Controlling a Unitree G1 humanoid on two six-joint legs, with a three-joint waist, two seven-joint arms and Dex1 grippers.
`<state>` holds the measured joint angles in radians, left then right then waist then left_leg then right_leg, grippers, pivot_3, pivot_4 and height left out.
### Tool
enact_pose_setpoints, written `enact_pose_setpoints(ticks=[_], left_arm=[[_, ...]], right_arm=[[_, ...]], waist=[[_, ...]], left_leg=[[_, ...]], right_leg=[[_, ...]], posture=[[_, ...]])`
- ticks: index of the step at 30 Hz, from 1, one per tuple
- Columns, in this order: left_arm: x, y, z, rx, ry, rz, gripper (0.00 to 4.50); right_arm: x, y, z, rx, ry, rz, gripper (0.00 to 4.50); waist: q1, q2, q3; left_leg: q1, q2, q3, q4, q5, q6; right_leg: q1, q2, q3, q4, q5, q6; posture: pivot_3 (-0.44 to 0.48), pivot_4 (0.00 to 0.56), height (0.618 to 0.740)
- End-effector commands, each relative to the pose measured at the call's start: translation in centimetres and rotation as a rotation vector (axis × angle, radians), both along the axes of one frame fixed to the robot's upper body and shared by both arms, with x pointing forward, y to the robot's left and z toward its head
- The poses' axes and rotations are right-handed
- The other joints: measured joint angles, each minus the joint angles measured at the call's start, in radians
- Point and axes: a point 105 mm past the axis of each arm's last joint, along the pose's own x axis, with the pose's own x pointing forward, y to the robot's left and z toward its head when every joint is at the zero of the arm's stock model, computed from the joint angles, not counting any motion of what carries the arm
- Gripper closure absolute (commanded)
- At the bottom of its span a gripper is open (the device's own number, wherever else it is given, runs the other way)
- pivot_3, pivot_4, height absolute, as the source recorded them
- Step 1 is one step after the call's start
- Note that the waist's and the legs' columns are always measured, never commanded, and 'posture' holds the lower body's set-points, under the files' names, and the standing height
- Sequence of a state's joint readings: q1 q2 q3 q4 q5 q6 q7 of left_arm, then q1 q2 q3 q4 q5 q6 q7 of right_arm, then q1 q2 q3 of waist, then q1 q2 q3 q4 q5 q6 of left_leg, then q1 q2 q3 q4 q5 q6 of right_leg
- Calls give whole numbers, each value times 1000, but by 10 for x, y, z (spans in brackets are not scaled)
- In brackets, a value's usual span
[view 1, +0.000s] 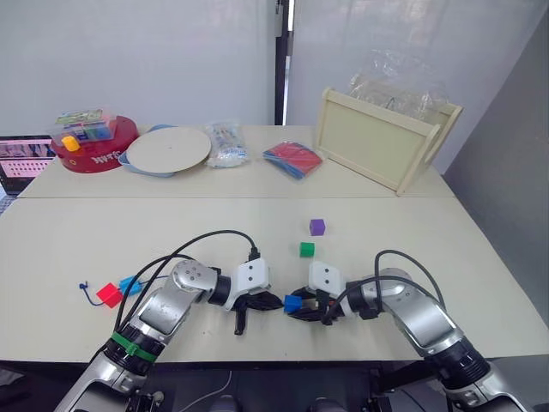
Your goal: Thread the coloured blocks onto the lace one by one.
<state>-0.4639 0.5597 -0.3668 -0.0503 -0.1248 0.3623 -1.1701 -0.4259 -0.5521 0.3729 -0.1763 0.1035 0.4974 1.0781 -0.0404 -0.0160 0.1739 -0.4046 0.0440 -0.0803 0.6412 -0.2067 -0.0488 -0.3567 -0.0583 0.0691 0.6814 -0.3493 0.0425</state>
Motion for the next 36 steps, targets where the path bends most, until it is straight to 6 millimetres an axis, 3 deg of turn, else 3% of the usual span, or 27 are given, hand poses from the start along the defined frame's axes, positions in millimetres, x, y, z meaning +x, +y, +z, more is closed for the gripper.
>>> enact_pose_setpoints(ticks=[1,7,15,21,23,26,29,31,36], left_arm=[[-4,4,8,-17,-21,-18,3343],[-1,11,8,2,-21,12,1398],[5,23,19,-13,-41,69,1398],[-2,15,23,-54,-24,43,1398],[-6,12,23,-58,-13,23,1366],[-8,8,23,-66,-10,19,1366],[-7,7,24,-67,-12,19,582],[-8,5,24,-67,-7,0,47],[-6,0,20,-42,-36,-20,47]], right_arm=[[1,0,1,10,-5,-9,3224],[3,-1,1,6,-7,-15,3224],[2,-1,1,10,-6,-17,3224],[1,3,4,27,12,-23,3224],[2,3,5,30,13,-34,2180],[2,1,8,41,15,-46,1153],[0,-2,13,49,17,-56,138],[0,-9,16,49,10,-75,0],[-5,-23,20,44,13,-99,0]], waist=[[0,0,0],[0,0,0],[0,0,0],[-1,0,0],[-1,0,0],[0,0,0],[1,0,0],[3,0,0],[7,0,0]], left_leg=[[0,0,0,0,0,0],[0,0,0,0,0,0],[0,0,0,0,0,0],[0,0,0,0,0,0],[0,0,0,0,0,0],[0,0,0,0,0,0],[0,0,0,0,0,0],[-1,0,0,0,0,0],[-2,0,0,0,0,0]], right_leg=[[0,0,0,0,0,0],[0,0,0,0,0,0],[0,0,0,0,0,0],[0,0,0,0,0,0],[0,0,0,0,0,0],[0,0,0,0,0,0],[0,0,0,0,0,0],[0,0,0,0,0,0],[-1,0,0,-1,0,0]], posture=[[0,150,740],[0,150,740],[0,150,740],[0,150,740],[0,150,740],[0,150,740],[0,150,740],[0,150,740],[0,150,740]])
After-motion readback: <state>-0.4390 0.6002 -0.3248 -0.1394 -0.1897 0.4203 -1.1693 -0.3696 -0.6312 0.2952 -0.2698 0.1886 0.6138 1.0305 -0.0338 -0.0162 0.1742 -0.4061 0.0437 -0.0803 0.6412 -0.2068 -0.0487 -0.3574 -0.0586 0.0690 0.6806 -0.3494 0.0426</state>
